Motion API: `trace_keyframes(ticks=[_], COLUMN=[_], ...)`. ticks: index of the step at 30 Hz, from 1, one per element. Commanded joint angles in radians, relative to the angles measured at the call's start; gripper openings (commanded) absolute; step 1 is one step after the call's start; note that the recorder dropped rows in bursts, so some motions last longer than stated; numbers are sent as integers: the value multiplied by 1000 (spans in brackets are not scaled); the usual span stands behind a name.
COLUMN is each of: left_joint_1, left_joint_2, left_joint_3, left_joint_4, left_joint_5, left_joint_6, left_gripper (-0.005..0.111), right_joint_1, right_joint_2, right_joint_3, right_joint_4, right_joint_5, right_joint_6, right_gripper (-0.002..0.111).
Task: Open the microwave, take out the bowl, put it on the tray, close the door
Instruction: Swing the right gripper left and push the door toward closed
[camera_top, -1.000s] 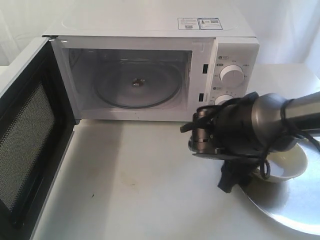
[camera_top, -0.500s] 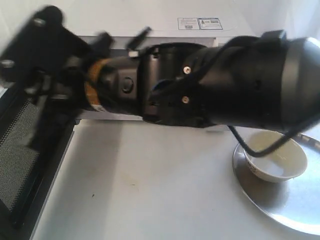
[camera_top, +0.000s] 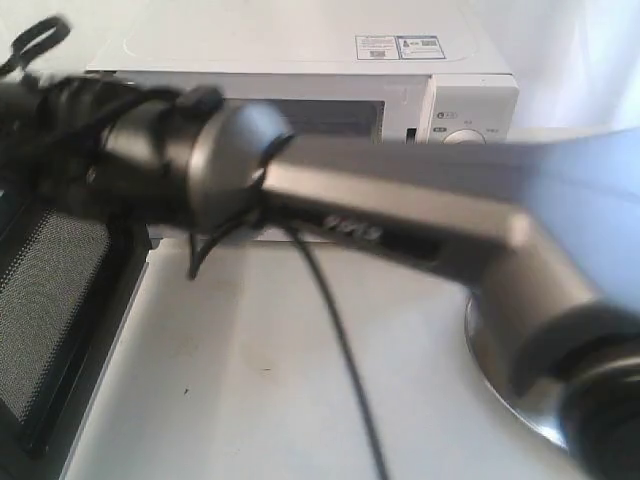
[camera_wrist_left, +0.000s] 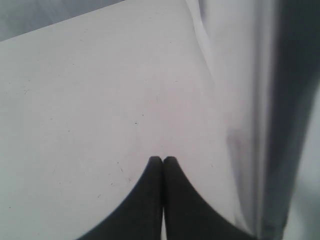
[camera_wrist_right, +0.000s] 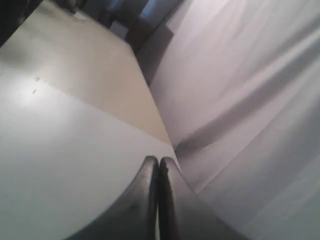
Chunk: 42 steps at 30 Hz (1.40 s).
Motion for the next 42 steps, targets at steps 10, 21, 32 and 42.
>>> trace_keyframes(ticks=[10,21,32,42], left_joint_1=[-4,-4,-4,-4], left_joint_2=[-4,-4,-4,-4], left_joint_3=[-4,-4,-4,-4], left_joint_4=[-4,-4,-4,-4], left_joint_5=[0,0,0,0], left_joint_6=[-2,-2,-2,-2], left_gripper=[0,0,0,0], right_joint_1=[85,29,-7,-285], right_joint_2=[73,-49,-22,5], right_joint_3=[-55,-54,16,52], right_joint_4=[-267,-184,227,63], right_joint_5=[602,904,935,1338], right_joint_6=[-330,-344,-536,-353], right_gripper=[0,0,0,0])
